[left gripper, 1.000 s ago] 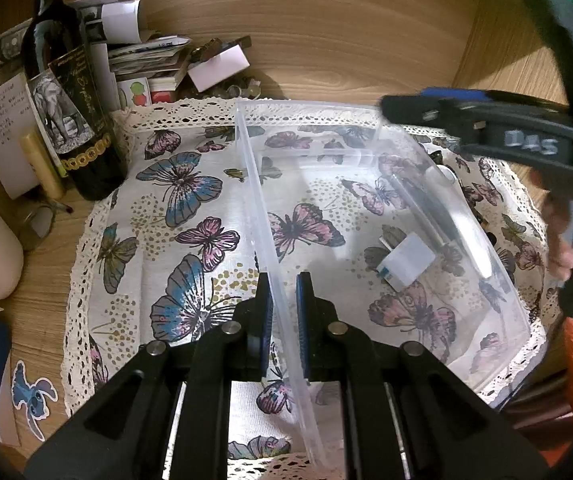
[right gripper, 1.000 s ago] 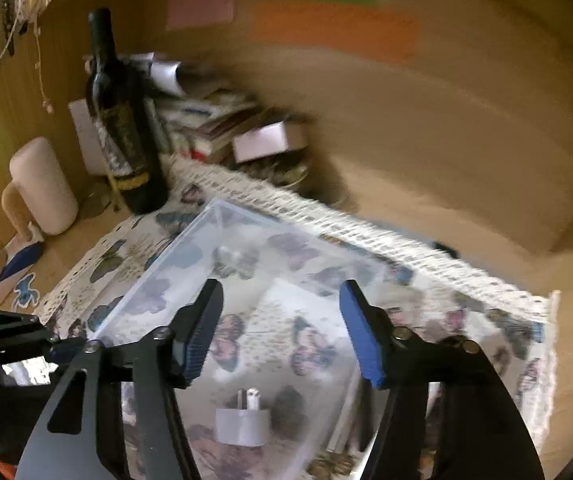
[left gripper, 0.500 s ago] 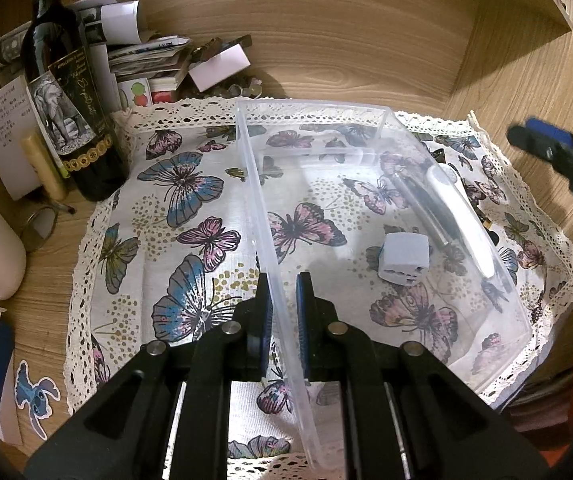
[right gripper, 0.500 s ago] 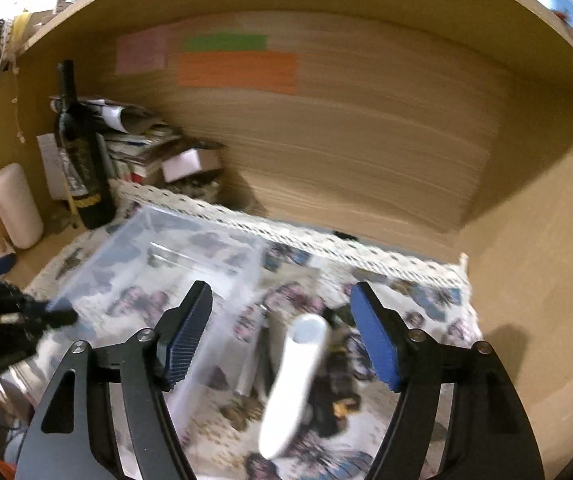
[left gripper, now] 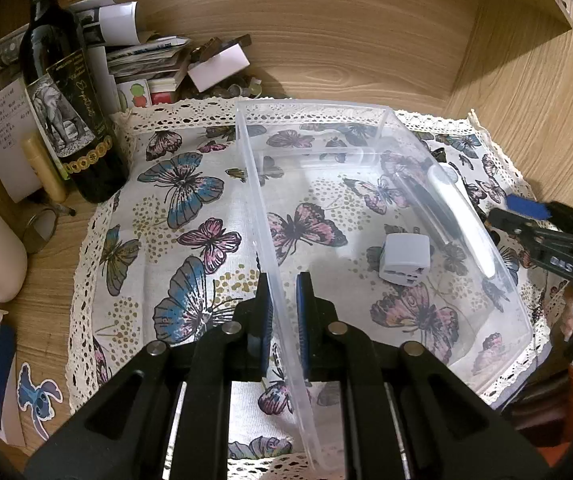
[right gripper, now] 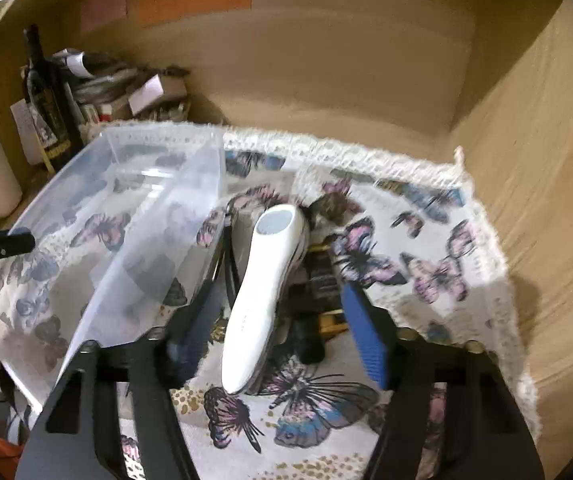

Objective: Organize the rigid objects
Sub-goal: 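Grasp the white handheld device with the right gripper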

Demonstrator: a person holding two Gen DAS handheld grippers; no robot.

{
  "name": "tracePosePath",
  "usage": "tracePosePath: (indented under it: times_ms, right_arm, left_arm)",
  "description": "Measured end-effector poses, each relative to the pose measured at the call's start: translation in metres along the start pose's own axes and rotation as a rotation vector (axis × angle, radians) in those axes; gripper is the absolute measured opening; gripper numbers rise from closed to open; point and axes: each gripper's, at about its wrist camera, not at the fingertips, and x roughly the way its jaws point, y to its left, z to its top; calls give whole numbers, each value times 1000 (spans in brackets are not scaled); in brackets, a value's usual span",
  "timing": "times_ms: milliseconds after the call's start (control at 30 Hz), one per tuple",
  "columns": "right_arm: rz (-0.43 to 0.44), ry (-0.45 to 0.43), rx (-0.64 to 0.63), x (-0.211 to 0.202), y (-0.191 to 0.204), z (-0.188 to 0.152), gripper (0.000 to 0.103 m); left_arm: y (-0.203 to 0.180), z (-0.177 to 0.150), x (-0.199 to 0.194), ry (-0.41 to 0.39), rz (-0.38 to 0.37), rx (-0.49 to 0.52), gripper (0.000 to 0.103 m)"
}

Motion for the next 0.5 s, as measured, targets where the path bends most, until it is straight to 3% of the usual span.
tracePosePath:
  times_ms: [100,500]
  right_arm:
    - [45,42,16,17,-1,5,35]
    - [71,147,49,67,-1,14,32]
  left_arm:
    - [0,0,0,-1,1,4,10]
    - [-3,-1,2,3,3,11,10]
